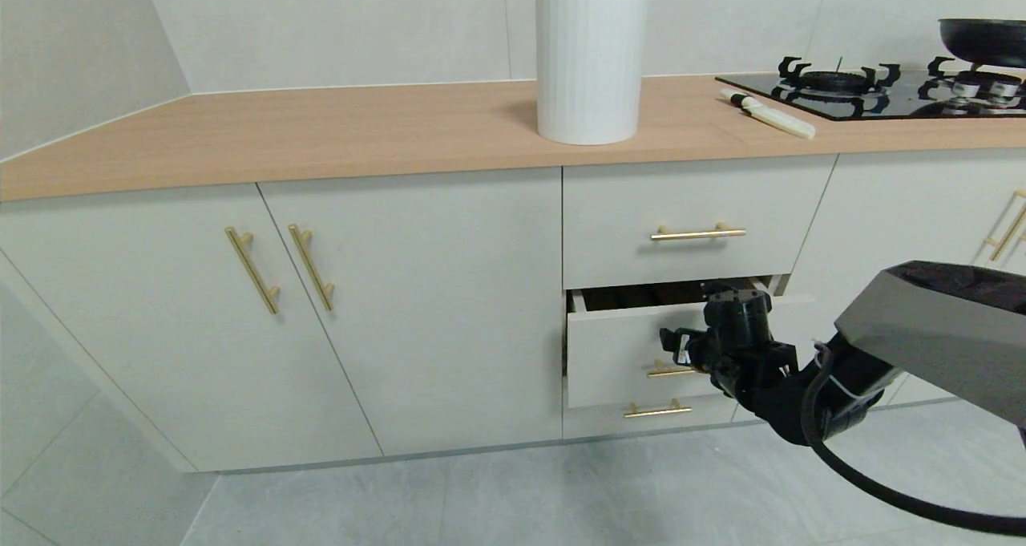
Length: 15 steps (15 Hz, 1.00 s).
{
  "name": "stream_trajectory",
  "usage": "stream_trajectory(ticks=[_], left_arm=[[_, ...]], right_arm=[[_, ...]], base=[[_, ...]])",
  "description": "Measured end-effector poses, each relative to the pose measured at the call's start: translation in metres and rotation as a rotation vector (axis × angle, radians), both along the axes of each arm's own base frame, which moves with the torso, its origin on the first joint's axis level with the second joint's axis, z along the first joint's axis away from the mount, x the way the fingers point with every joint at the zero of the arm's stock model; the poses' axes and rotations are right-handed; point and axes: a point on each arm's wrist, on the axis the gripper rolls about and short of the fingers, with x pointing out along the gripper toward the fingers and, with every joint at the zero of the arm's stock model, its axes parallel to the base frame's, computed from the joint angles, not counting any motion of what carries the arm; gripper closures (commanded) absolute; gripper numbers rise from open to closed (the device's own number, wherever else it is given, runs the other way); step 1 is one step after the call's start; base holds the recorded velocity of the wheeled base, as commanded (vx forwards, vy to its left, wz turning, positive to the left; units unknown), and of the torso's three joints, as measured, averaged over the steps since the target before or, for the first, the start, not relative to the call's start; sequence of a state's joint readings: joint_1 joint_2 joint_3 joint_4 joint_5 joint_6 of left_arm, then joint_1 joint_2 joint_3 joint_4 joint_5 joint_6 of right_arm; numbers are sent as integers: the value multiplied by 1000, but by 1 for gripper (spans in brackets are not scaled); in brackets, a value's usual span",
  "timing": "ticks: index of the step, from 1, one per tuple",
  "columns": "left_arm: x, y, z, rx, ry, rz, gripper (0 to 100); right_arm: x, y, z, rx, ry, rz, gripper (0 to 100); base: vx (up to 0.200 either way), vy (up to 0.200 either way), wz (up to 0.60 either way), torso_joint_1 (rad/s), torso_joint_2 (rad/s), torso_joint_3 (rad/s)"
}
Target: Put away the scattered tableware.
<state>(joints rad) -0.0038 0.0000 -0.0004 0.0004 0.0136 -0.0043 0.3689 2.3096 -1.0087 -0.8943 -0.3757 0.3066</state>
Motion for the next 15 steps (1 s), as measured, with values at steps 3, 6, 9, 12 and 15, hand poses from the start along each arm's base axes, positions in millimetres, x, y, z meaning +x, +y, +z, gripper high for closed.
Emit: stream_trajectory(ticks=[3, 6, 9, 12, 15], left_arm=[[0, 0, 0, 0, 0, 0, 0], [0, 0, 0, 0, 0, 0, 0], [0, 0, 0, 0, 0, 1, 0], [0, 0, 0, 0, 0, 0, 0], [0, 0, 0, 0, 0, 0, 0]], right_arm=[[10, -4, -10, 2, -3, -20, 0], [21, -9, -12, 39, -23, -51, 0], [28, -11, -11, 58, -41, -68, 0], [39, -11, -7, 100, -84, -120, 0], [50, -14, -7, 113, -117, -156, 0]], base=[[0, 0, 0, 0, 0, 0], [0, 0, 0, 0, 0, 0], [0, 0, 0, 0, 0, 0], [0, 0, 0, 0, 0, 0], [0, 0, 0, 0, 0, 0]])
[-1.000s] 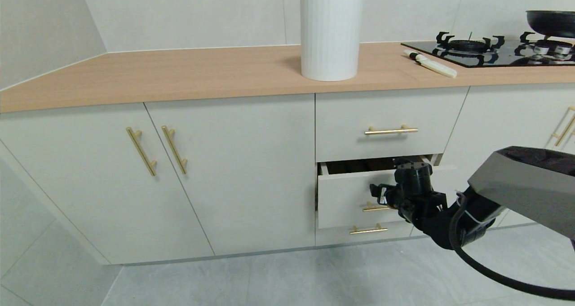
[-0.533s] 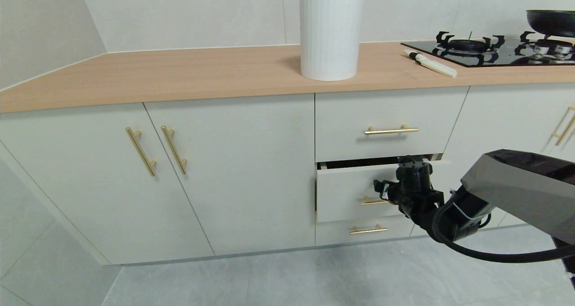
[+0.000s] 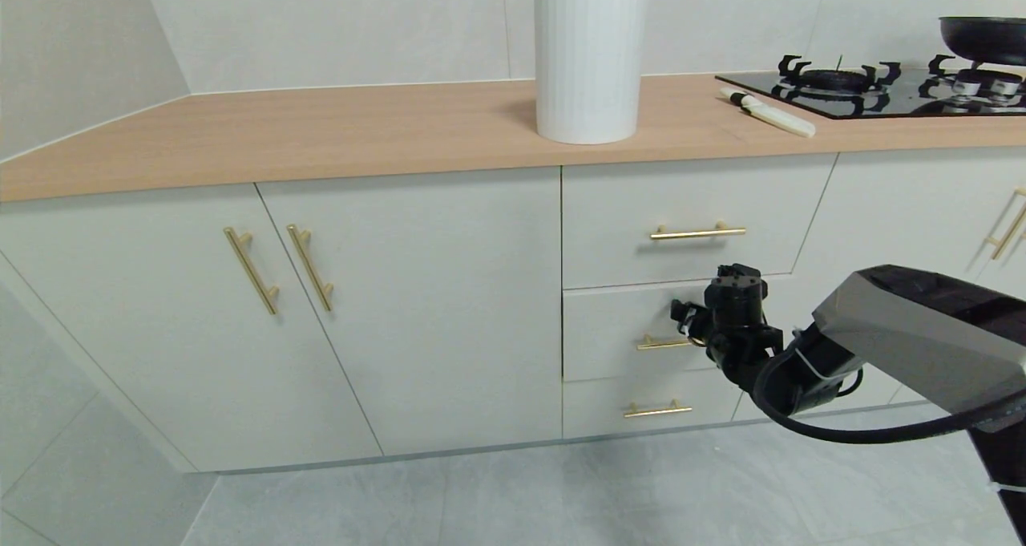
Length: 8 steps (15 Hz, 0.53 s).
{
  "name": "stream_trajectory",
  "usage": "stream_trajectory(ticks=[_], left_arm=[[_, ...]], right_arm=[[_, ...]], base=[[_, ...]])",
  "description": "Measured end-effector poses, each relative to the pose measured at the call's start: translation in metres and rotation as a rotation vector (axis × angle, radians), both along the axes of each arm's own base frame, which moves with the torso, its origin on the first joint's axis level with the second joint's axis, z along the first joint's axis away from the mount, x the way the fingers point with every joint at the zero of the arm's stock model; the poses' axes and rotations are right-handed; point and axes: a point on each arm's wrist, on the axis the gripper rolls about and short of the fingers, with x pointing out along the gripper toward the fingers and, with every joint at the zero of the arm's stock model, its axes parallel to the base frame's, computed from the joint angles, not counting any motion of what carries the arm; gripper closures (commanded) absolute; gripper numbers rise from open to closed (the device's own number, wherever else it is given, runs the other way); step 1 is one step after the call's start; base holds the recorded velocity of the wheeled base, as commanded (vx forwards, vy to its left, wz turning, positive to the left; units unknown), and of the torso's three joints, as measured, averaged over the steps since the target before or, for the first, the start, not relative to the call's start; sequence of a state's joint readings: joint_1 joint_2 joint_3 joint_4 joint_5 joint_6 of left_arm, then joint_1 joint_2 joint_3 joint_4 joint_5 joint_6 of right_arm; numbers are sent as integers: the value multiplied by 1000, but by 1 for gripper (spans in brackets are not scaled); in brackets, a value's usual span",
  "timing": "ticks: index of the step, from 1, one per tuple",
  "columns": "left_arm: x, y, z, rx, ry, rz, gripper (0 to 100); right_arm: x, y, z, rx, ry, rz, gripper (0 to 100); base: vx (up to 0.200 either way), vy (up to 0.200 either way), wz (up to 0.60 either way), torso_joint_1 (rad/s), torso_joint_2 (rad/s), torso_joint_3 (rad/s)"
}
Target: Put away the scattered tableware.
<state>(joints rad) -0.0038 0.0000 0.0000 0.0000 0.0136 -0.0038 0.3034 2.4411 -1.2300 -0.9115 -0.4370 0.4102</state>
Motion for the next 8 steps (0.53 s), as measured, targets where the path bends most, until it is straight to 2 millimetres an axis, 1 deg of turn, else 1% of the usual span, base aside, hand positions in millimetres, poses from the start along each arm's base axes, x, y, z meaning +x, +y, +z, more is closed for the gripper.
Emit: stream_trajectory(ticks=[4, 8], left_arm=[[0, 0, 0, 0, 0, 0, 0], [0, 0, 0, 0, 0, 0, 0]], right_arm=[[14, -5, 0, 15, -34, -62, 0], [19, -8, -2, 19, -48, -76, 0]], base=[[0, 0, 0, 0, 0, 0], [0, 0, 0, 0, 0, 0]])
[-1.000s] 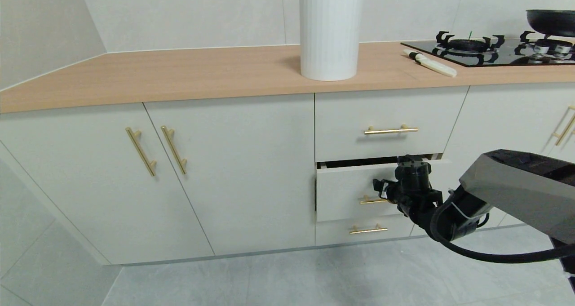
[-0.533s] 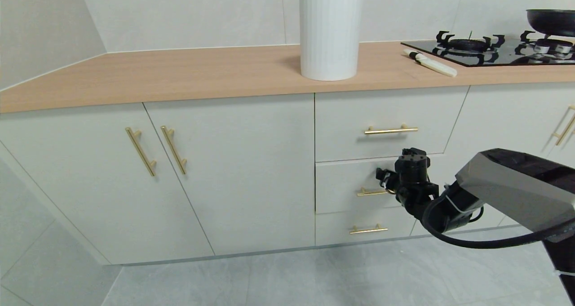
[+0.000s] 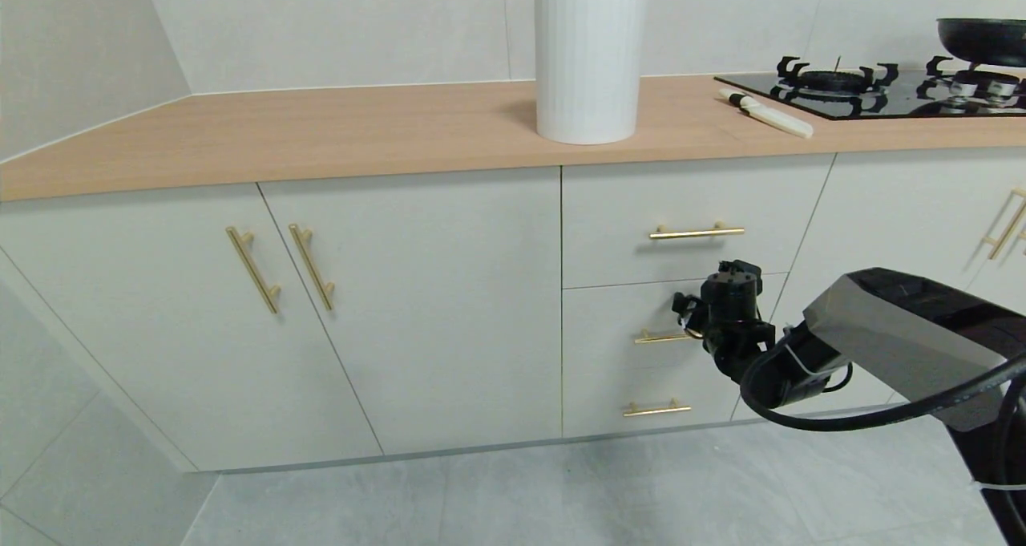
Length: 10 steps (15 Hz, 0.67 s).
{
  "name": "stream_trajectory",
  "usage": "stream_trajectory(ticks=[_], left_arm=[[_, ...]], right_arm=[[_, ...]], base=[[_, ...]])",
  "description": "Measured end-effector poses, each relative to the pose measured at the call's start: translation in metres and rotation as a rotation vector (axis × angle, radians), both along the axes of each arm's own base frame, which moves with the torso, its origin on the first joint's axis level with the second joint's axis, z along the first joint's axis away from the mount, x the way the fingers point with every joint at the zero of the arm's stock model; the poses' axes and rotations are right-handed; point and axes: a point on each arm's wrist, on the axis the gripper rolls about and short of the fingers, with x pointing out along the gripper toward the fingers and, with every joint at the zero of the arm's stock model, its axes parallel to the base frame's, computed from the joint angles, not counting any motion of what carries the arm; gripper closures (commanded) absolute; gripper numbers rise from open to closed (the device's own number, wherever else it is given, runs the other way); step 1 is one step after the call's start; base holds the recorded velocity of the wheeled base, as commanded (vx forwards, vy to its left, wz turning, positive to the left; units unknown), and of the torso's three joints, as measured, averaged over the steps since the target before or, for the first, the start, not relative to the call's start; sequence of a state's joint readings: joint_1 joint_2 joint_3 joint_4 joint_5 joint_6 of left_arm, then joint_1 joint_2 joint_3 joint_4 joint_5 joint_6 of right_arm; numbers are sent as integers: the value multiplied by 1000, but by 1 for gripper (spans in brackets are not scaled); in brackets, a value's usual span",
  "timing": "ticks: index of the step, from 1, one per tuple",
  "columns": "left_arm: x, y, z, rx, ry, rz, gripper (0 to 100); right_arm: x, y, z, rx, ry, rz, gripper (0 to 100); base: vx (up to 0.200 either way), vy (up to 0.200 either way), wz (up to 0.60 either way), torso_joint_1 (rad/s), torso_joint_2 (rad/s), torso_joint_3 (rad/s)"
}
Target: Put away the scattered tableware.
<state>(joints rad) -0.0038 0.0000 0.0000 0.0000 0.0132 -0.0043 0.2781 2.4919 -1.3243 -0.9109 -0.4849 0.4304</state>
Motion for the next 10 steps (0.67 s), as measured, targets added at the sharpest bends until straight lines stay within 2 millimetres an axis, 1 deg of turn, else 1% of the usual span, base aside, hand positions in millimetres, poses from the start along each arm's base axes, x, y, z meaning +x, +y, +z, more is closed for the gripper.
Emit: stream_trajectory(ticks=[4, 6, 8, 9, 10], left_arm=[[0, 0, 0, 0, 0, 0, 0], [0, 0, 0, 0, 0, 0, 0], [0, 0, 0, 0, 0, 0, 0], [0, 0, 0, 0, 0, 0, 0], [0, 0, 0, 0, 0, 0, 0]], right_arm=[[-3, -1, 1, 0, 2, 1, 0], [-13, -3, 4, -7, 32, 24, 0], [-32, -6, 16, -23, 64, 65, 0], [-44, -8, 25, -33, 75, 86, 0], [-59, -10, 39, -45, 75, 104, 0]], base=[[0, 0, 0, 0, 0, 0], [0, 0, 0, 0, 0, 0], [0, 0, 0, 0, 0, 0], [0, 0, 0, 0, 0, 0], [0, 0, 0, 0, 0, 0]])
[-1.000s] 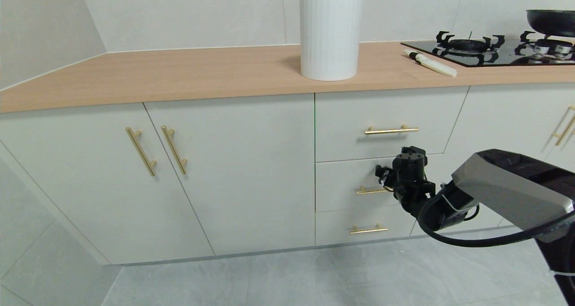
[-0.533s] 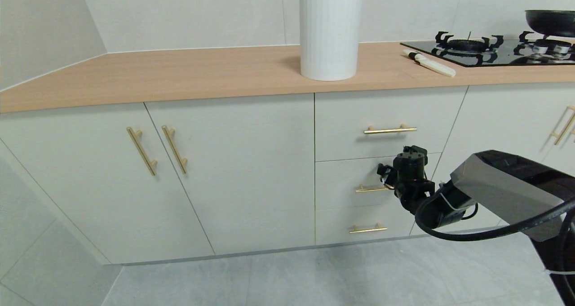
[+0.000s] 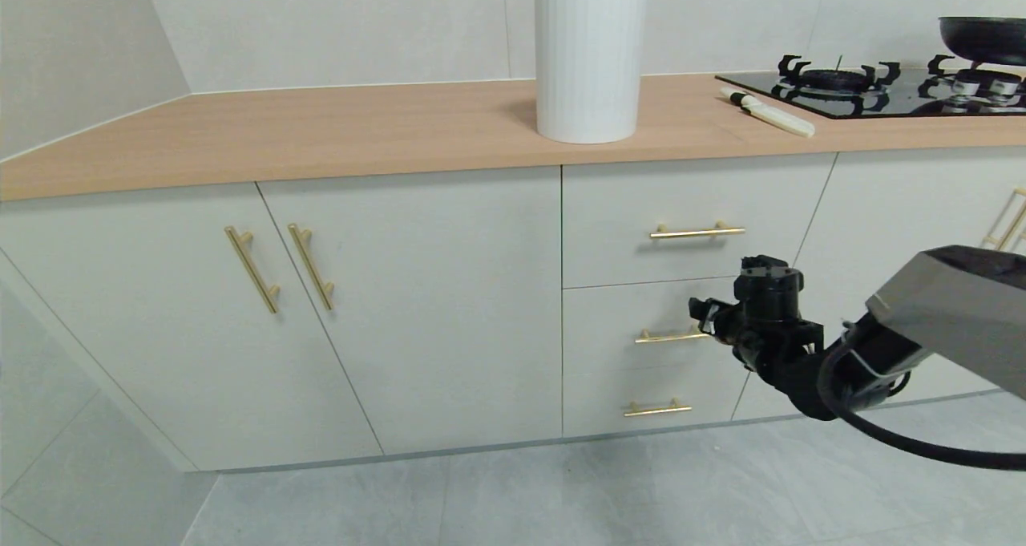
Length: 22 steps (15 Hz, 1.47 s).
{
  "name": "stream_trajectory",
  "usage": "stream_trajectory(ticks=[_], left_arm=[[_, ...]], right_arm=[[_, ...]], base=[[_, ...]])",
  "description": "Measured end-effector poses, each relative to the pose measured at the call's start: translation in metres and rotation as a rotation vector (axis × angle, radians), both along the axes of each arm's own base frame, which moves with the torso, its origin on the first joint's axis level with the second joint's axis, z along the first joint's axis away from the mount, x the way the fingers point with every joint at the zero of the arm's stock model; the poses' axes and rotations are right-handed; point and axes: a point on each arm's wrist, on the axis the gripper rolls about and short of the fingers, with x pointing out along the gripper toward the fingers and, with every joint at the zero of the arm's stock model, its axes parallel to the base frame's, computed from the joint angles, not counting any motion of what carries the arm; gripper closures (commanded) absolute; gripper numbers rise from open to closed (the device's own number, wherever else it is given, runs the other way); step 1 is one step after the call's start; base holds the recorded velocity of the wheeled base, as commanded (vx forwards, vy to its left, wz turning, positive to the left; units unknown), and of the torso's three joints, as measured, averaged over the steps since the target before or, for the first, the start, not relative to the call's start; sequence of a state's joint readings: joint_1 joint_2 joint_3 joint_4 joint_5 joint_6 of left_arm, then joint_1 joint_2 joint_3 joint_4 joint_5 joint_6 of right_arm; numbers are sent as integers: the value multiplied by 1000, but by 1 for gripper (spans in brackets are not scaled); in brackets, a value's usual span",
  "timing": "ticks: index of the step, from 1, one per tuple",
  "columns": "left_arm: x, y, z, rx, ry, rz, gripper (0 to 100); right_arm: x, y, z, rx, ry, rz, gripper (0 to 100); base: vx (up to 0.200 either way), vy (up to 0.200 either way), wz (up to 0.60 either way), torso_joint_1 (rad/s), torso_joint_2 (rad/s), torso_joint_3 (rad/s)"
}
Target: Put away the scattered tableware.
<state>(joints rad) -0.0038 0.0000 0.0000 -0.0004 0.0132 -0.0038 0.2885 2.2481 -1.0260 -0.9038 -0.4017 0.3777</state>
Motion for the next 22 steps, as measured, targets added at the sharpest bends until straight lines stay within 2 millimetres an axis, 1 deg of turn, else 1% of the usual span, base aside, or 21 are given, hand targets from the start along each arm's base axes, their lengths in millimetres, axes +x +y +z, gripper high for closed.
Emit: stream_trajectory(ticks=[1, 3, 4, 5, 7, 8, 10, 11, 12, 14, 15, 17, 18, 20, 22], left_arm=[[0, 0, 0, 0, 0, 0, 0], [0, 0, 0, 0, 0, 0, 0], [0, 0, 0, 0, 0, 0, 0], [0, 0, 0, 0, 0, 0, 0], [0, 0, 0, 0, 0, 0, 0], [0, 0, 0, 0, 0, 0, 0], [0, 0, 0, 0, 0, 1, 0], [0, 0, 0, 0, 0, 1, 0], [0, 0, 0, 0, 0, 1, 0], [0, 0, 0, 0, 0, 1, 0], [0, 0, 0, 0, 0, 1, 0], [0, 0, 0, 0, 0, 0, 0], [0, 0, 0, 0, 0, 0, 0], [0, 0, 0, 0, 0, 0, 0], [0, 0, 0, 0, 0, 0, 0]], right_arm=[[-14, -4, 16, -7, -11, 9, 0], [-49, -11, 53, -17, -55, 19, 0], [-71, -16, 71, -30, -83, 19, 0], [-99, -23, 90, -51, -117, 21, 0], [-150, -37, 120, -99, -184, 20, 0], [-179, -46, 133, -124, -217, 15, 0], [-231, -64, 150, -167, -241, 3, 0], [-260, -75, 154, -190, -237, -11, 0], [-283, -84, 155, -206, -227, -25, 0], [-334, -103, 153, -235, -213, -60, 0], [-353, -109, 152, -243, -220, -78, 0], [-400, -120, 145, -261, -265, -133, 0], [-417, -123, 139, -276, -278, -159, 0], [-445, -125, 126, -291, -297, -245, 0], [-459, -123, 113, -297, -320, -305, 0]], base=[[0, 0, 0, 0, 0, 0], [0, 0, 0, 0, 0, 0], [0, 0, 0, 0, 0, 0], [0, 0, 0, 0, 0, 0], [0, 0, 0, 0, 0, 0], [0, 0, 0, 0, 0, 0], [0, 0, 0, 0, 0, 0], [0, 0, 0, 0, 0, 0], [0, 0, 0, 0, 0, 0], [0, 0, 0, 0, 0, 0], [0, 0, 0, 0, 0, 0], [0, 0, 0, 0, 0, 0], [0, 0, 0, 0, 0, 0], [0, 0, 0, 0, 0, 0], [0, 0, 0, 0, 0, 0]])
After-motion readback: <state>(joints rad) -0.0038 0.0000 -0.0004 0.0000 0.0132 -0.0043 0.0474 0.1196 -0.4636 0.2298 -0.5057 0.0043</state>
